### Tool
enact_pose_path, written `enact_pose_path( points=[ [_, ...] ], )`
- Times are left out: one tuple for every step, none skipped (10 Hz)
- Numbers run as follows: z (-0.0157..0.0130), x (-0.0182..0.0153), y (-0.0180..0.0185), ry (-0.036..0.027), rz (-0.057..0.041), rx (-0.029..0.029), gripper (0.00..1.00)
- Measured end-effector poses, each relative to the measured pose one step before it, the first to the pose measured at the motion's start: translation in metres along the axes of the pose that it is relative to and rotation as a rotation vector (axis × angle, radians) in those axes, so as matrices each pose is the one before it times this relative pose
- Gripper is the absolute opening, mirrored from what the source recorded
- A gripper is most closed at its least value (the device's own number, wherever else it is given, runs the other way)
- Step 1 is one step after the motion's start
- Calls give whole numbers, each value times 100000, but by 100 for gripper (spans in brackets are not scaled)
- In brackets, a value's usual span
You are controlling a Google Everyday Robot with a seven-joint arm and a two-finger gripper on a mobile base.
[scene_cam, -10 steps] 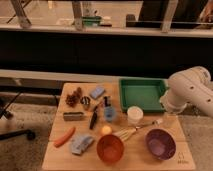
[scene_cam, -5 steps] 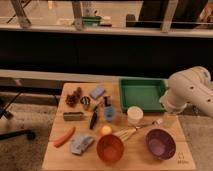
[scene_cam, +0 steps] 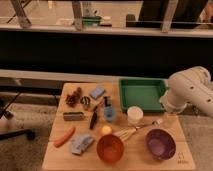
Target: Place brush in purple bowl
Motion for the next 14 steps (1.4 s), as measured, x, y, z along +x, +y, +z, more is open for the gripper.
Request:
enact_pose_path(
  points=[
    [0, -1, 0, -1, 0, 1, 80],
    [0, 1, 1, -2, 0, -1, 80],
    [2, -1, 1, 2, -4, -3, 80],
    [-2, -1, -2, -3, 2, 3, 80],
    [-2, 1, 0, 0, 2, 3, 80],
    [2, 1, 0, 2, -1, -2, 80],
    [-2, 0, -1, 1, -1, 6, 80],
    [3, 0, 3, -2, 3, -9, 80],
    [-2, -7, -8, 0, -7, 5, 80],
    [-4, -2, -24, -39, 39, 25, 80],
    [152, -56, 31, -462, 24, -186, 80],
    [91, -358, 123, -1080, -372, -381, 80],
    [108, -524, -40, -1054, -862, 44, 80],
    [106, -791, -82, -1680, -1182, -49, 80]
  ],
)
